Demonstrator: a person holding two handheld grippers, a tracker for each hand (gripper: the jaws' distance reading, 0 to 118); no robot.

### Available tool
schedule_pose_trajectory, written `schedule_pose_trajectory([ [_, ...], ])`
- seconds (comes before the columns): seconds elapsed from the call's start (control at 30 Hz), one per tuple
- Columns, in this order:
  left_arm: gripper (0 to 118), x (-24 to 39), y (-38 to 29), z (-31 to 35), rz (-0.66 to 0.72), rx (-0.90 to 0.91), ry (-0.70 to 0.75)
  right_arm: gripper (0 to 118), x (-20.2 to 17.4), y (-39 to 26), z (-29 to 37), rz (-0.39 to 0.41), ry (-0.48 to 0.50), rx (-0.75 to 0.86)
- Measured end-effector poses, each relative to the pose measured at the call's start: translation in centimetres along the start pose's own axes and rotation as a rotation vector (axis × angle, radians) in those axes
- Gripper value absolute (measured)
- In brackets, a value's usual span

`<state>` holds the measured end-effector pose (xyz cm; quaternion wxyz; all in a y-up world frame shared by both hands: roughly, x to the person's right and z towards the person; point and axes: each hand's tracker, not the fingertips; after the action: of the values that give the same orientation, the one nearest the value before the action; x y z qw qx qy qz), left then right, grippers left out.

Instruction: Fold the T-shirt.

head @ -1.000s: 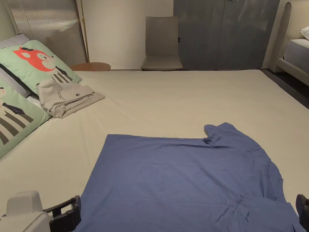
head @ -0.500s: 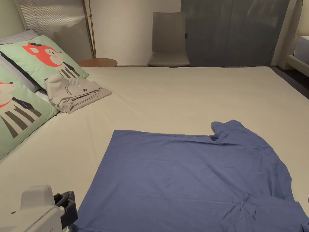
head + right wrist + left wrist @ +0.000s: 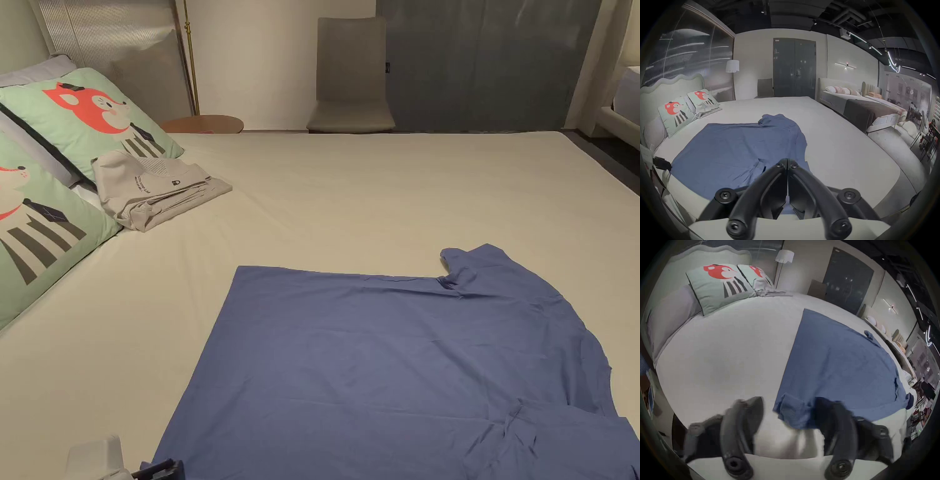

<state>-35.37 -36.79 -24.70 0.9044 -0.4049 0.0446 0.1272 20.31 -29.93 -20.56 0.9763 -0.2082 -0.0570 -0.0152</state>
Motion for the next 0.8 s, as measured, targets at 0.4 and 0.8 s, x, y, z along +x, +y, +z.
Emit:
schedule_pose_trajectory([
  [0.4,6,1.8,0.2,2.6,-0.07,0.064,-0.022,110,2.4,-2.1,-2.0,-0.006,-0.056,-0.209],
  [0.8,6,2.0,0.4,3.4,-0.034,0.071,-0.035,11,2.8,-6.1,-3.5,0.009,0.03,-0.315],
])
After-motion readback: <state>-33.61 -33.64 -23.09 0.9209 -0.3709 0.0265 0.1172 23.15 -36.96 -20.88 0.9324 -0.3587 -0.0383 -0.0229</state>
